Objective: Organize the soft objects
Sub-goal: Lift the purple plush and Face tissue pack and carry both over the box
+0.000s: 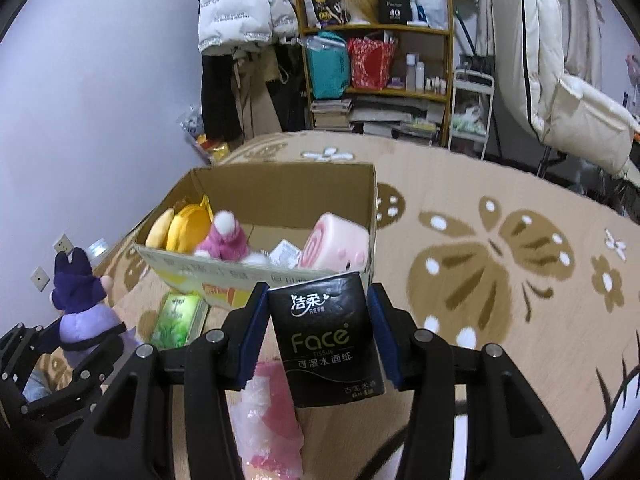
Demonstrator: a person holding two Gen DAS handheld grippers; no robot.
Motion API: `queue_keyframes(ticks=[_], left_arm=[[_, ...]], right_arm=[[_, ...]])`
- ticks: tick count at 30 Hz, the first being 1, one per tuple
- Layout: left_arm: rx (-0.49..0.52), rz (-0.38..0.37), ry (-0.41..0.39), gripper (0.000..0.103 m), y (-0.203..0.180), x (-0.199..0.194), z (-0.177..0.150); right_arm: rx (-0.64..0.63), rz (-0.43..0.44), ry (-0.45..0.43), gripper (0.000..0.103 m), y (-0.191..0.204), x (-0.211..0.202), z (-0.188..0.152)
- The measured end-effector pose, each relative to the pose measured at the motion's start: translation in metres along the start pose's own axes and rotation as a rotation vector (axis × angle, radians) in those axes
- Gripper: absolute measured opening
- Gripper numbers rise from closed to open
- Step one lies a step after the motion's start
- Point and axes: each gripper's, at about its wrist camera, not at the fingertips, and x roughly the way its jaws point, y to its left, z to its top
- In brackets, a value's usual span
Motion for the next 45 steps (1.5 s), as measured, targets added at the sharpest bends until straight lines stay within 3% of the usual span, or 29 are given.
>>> queue_keyframes(ticks=[5,19,33,45], left_arm=[[-0.005,0.036,-0.052,0.050,0.010,-0.005,0.009],[-0.035,0.046,-0.142,0.050,0.037,-0.008,0.037],[-0.031,0.011,-0.201,0.050,0.025,0.012,0.082],[0.036,0.013,-0.247,0.051,0.017,0.033,0.118]], right_arm=[[-0.025,-0.020,-0.040,0.052,0.002,-0.005,0.011],[-0.057,-0.051,-0.108,0.052,0.007,0.000,0.037],[-0.084,-0.068,-0.140,0.052,0.005,0.016,0.067],[-0.105,-0.062,-0.172,0.052,0.000,0.025,0.091]])
